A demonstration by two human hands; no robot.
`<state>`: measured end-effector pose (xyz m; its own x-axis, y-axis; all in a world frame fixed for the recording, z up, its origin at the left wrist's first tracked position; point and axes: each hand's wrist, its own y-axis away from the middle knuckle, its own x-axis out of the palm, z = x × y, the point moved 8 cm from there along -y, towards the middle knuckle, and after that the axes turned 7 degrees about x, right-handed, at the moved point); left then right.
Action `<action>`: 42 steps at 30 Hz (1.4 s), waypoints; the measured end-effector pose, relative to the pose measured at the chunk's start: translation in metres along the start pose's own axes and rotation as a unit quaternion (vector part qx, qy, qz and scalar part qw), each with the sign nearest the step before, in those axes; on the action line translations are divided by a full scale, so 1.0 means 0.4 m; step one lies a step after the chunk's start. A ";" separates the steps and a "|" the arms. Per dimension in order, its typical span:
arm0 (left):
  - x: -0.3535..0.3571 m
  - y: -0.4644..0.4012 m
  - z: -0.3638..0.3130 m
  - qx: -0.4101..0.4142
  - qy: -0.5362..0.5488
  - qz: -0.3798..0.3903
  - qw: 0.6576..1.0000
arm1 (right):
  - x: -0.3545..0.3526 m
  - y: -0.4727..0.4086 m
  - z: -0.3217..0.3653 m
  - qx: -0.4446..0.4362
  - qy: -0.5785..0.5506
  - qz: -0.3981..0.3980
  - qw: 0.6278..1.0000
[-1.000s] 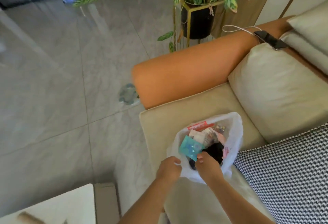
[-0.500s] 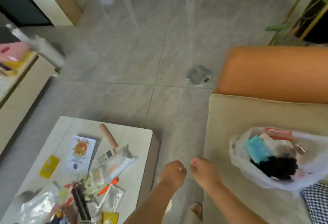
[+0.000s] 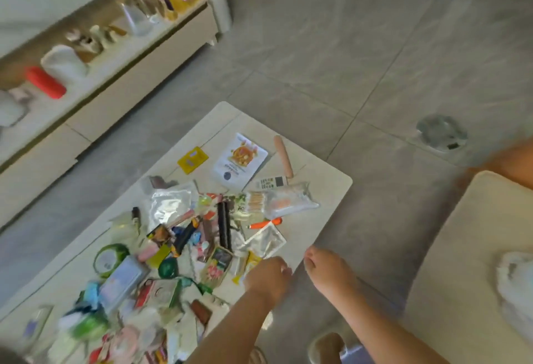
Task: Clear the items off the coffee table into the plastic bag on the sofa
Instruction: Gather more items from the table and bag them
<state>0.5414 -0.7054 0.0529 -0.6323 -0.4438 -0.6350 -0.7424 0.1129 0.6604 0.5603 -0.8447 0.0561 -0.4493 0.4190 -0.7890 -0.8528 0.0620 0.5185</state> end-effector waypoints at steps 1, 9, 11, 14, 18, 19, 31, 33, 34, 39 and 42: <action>-0.011 0.022 0.051 -0.007 0.004 -0.005 1.000 | 0.029 0.013 0.041 -0.008 0.005 0.005 1.000; -0.028 0.186 0.441 -0.086 0.049 -0.014 0.995 | 0.258 0.155 0.346 -0.075 0.048 0.070 0.994; -0.010 0.231 0.521 -0.122 0.074 -0.017 0.990 | 0.305 0.191 0.406 -0.105 0.047 0.089 0.989; 0.027 0.297 0.619 -0.168 0.125 -0.033 0.977 | 0.374 0.236 0.482 -0.154 0.066 0.114 0.979; 0.086 0.381 0.713 -0.238 0.193 -0.063 0.950 | 0.465 0.276 0.533 -0.203 0.090 0.149 0.964; 0.100 0.402 0.734 -0.251 0.216 -0.075 0.941 | 0.487 0.284 0.544 -0.216 0.099 0.154 0.959; 0.299 0.670 0.943 -0.360 0.370 -0.156 0.842 | 0.712 0.463 0.604 -0.278 0.214 0.220 0.910; 0.312 0.693 0.979 -0.364 0.382 -0.164 0.834 | 0.745 0.491 0.623 -0.282 0.223 0.225 0.906; 0.317 0.701 0.999 -0.364 0.384 -0.163 0.833 | 0.764 0.503 0.633 -0.283 0.225 0.224 0.905; 0.350 0.707 1.100 -0.343 0.373 -0.139 0.851 | 0.854 0.527 0.660 -0.248 0.226 0.221 0.916; 0.358 0.696 1.162 -0.326 0.353 -0.122 0.868 | 0.890 0.516 0.671 -0.217 0.217 0.206 0.929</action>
<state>0.1413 -0.3242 -0.0404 -0.0092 -0.8440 -0.5362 -0.4057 -0.4870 0.7735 0.2960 -0.4395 -0.0294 -0.7462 -0.0839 -0.6605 -0.5695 -0.4335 0.6984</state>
